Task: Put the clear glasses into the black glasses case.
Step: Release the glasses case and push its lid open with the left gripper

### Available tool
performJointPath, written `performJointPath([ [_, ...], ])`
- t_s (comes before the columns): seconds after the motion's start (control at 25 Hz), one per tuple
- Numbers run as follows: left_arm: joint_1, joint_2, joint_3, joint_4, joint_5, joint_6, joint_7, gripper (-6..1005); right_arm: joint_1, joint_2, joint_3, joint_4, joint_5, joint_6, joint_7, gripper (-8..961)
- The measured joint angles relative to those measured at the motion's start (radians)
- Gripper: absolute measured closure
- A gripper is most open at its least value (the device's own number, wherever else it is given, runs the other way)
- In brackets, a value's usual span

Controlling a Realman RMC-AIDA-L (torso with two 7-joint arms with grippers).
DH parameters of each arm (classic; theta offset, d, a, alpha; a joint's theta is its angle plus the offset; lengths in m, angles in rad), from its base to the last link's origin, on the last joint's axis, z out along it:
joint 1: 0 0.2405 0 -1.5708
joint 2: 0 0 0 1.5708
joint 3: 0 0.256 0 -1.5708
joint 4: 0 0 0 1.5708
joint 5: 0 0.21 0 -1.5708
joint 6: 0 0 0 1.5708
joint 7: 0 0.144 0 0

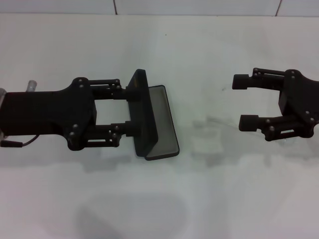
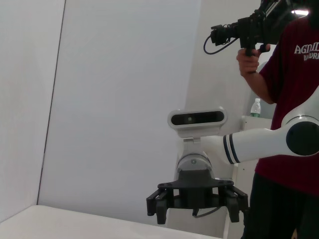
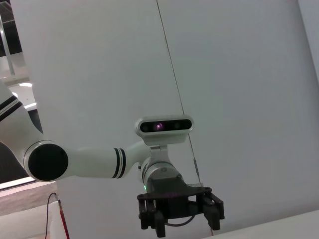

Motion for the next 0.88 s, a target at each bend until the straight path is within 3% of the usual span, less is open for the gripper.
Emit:
performJointPath([
  [0.88,0.012,-0.010,0.001,0.000,0.000,0.000,0.008,334,-0.012,0.005,0.000,-0.010,0.006,-0.001,0.003,69],
])
